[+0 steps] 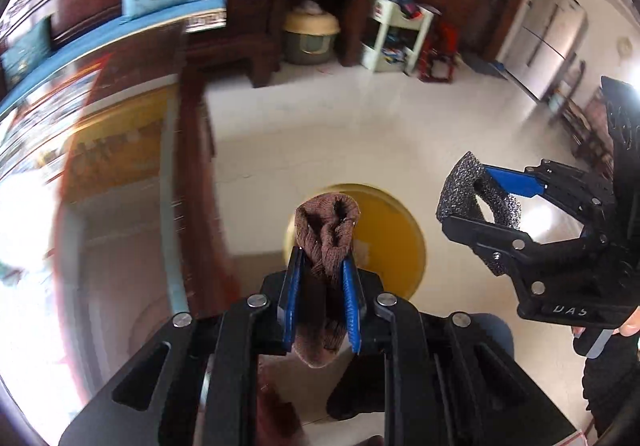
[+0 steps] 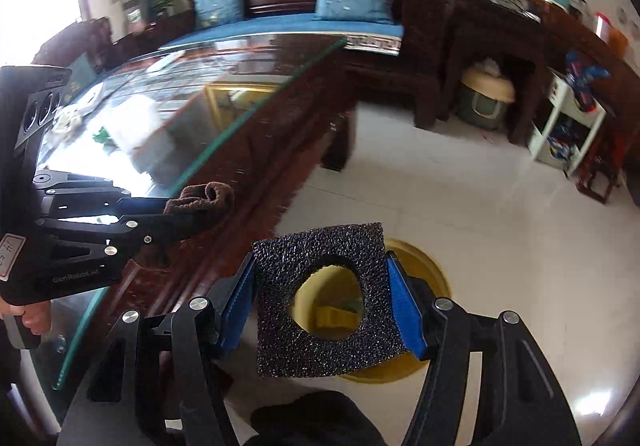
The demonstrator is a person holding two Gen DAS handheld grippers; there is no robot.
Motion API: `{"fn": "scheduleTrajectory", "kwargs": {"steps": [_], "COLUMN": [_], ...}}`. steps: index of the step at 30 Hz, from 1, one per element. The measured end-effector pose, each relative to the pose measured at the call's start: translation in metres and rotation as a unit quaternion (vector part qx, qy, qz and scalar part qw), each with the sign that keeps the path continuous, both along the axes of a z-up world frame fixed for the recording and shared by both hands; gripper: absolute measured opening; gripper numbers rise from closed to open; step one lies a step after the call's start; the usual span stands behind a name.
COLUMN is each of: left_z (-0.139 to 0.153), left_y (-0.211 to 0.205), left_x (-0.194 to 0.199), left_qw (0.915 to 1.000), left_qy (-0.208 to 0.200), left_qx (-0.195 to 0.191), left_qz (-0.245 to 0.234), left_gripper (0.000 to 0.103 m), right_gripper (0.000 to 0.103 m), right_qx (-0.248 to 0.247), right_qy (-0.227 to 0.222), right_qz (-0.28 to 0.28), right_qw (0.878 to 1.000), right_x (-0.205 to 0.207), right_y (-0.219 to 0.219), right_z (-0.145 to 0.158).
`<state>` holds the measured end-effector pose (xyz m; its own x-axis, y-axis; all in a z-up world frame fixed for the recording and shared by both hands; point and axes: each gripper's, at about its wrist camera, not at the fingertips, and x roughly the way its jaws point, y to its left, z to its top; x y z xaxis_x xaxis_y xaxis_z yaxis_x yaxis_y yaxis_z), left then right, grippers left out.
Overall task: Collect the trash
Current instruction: 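Carry cloth and foam square over the bucket and open both grippers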
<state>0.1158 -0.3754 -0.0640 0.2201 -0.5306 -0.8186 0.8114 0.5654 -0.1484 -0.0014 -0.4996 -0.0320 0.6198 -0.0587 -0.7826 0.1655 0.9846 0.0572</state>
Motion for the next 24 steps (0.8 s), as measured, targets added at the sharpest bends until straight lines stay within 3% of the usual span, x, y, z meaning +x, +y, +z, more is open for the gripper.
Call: {"fn": "scheduleTrajectory", "kwargs": {"steps": [13, 24], "left_z": [-0.046, -0.098], "left_y": [-0.110, -0.161], "left_x": [-0.004, 0.011], "left_qw": [0.9970, 0.9916], "left_qy": [0.022, 0.059], "left_qx": [0.049, 0.090], "left_qz": [-0.057, -0.071], "left_gripper": [0.020, 0.022], "right_gripper": [0.061, 0.061], "right_qx": [0.025, 0.044], "right_qy": [0.028, 0.051], "right_qz": [-0.066, -0.092], "right_qw": [0.997, 0.993], "right_x": [-0.030, -0.035], "right_y": [-0.084, -0.114], "right_z": [-0.042, -0.074]}}
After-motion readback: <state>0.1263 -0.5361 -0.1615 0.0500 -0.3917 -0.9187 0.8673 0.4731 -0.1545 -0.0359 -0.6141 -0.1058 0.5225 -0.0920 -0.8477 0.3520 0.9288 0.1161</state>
